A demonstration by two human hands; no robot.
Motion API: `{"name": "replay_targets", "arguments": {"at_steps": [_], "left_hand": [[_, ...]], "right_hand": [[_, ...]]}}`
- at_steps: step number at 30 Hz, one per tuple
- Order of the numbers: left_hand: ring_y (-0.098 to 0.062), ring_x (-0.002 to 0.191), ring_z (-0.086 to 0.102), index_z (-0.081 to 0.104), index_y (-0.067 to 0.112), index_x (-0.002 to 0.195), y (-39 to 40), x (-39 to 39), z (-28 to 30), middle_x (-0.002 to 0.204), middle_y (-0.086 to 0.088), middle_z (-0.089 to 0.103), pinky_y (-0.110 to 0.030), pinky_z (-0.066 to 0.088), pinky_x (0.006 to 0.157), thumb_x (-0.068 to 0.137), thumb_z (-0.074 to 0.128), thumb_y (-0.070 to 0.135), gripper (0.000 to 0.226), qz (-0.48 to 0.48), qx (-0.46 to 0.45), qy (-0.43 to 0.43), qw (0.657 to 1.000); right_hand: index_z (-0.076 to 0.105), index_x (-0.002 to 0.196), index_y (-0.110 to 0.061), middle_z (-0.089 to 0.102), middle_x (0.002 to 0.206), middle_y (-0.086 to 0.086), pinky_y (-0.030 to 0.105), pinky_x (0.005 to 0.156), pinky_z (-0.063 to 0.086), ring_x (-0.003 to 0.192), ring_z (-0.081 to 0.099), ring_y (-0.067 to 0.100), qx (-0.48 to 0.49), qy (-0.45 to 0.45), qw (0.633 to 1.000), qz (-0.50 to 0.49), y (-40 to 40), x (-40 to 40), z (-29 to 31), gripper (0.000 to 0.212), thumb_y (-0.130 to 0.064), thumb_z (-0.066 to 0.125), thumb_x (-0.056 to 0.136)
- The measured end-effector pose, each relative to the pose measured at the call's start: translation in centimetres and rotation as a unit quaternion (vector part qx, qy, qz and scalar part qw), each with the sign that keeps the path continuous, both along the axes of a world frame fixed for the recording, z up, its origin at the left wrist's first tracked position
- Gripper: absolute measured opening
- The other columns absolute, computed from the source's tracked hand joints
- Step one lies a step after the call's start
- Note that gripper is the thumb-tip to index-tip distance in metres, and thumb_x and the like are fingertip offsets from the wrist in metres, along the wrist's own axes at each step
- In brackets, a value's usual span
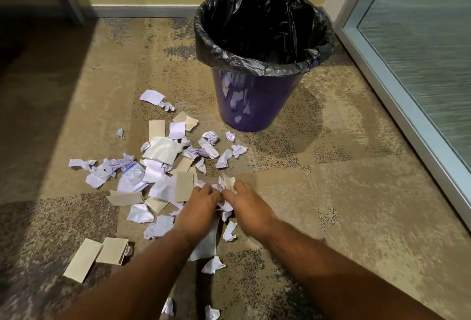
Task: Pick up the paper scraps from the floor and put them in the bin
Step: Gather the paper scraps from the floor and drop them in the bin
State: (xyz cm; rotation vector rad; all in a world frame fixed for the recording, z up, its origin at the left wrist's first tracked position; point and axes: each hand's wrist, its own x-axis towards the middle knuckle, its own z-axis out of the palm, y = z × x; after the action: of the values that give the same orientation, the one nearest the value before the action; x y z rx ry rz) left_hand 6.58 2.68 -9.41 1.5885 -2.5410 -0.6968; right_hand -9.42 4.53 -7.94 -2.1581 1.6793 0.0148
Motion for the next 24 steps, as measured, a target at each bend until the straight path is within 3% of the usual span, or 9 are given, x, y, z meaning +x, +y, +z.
{"name": "replay_targets", "arguments": {"at_steps": [3,6,10,13,17,20,22,24], "left_hand": [[-0.021,0.102,0.054,0.070,0.023,0.110,0.5,-0.4,0.3,0.110,0.001,0.061,-0.030,0.046,0.081,0.087,0.073,0.013,0.025,0.006,0.003,-0.001,1.000],[-0.021,0.103,0.054,0.071,0.024,0.109,0.9,-0.7,0.5,0.108,0.001,0.063,-0.033,0.047,0.083,0.088,0.070,0.011,0.025,0.004,0.026,-0.002,1.000],[-0.018,0.099,0.058,0.072,0.024,0.109,1.3,-0.9,1.0,0.106,0.002,0.066,-0.032,0.049,0.081,0.087,0.069,0.005,0.028,0.022,0.046,0.046,0.998],[-0.017,0.097,0.060,0.072,0.022,0.107,1.0,-1.0,2.1,0.104,0.001,0.066,-0.030,0.049,0.080,0.088,0.066,0.004,0.027,0.014,0.037,0.085,0.996],[-0.018,0.099,0.054,0.068,0.024,0.108,-0.2,-1.2,4.7,0.105,0.002,0.062,-0.033,0.048,0.082,0.092,0.067,0.009,0.022,-0.017,-0.049,0.113,0.992],[-0.017,0.103,0.051,0.065,0.023,0.115,-1.6,-1.3,7.4,0.112,0.002,0.059,-0.034,0.049,0.083,0.089,0.067,0.004,0.032,-0.025,-0.137,0.129,0.982],[-0.020,0.104,0.051,0.065,0.019,0.119,-2.7,-1.7,9.6,0.114,0.000,0.059,-0.034,0.049,0.081,0.085,0.066,-0.002,0.039,-0.024,-0.194,0.156,0.968],[-0.022,0.102,0.052,0.065,0.015,0.118,-4.0,-2.3,12.0,0.111,-0.003,0.060,-0.031,0.047,0.078,0.085,0.062,-0.004,0.038,-0.013,-0.253,0.181,0.950]], "right_hand": [[0.055,0.127,-0.013,0.048,0.118,0.011,0.037,0.081,0.048,0.107,0.048,0.027,-0.017,-0.011,1.000,-0.003,1.2,0.0,-0.6,0.040,0.003,0.058,0.090],[0.061,0.116,-0.003,0.050,0.116,0.018,0.039,0.085,0.043,0.107,0.047,0.034,0.016,-0.064,0.998,-0.025,1.7,-0.2,-0.5,0.029,0.005,0.052,0.091],[0.070,0.112,-0.006,0.051,0.102,0.005,0.029,0.074,0.036,0.096,0.047,0.021,-0.013,-0.073,0.996,-0.050,2.0,-0.3,0.1,0.032,0.008,0.054,0.088],[0.073,0.111,-0.011,0.058,0.102,0.002,0.030,0.076,0.048,0.097,0.053,0.020,-0.021,-0.086,0.994,-0.068,1.9,-0.4,1.4,0.041,0.014,0.055,0.084],[0.074,0.108,-0.012,0.063,0.102,0.003,0.031,0.080,0.051,0.099,0.054,0.018,-0.083,-0.100,0.986,-0.102,1.1,-0.5,3.5,0.038,0.012,0.060,0.081],[0.074,0.100,-0.014,0.062,0.096,-0.003,0.018,0.070,0.039,0.089,0.047,0.010,-0.190,-0.100,0.968,-0.130,0.1,-0.4,6.2,0.026,0.003,0.068,0.082],[0.072,0.097,-0.015,0.061,0.093,-0.005,0.016,0.067,0.034,0.085,0.043,0.009,-0.256,-0.105,0.951,-0.140,-0.8,-0.5,8.6,0.021,0.001,0.070,0.083],[0.072,0.099,-0.013,0.062,0.094,-0.003,0.021,0.066,0.041,0.085,0.047,0.014,-0.313,-0.112,0.934,-0.133,-2.0,-0.8,11.4,0.024,0.005,0.070,0.082]]}}
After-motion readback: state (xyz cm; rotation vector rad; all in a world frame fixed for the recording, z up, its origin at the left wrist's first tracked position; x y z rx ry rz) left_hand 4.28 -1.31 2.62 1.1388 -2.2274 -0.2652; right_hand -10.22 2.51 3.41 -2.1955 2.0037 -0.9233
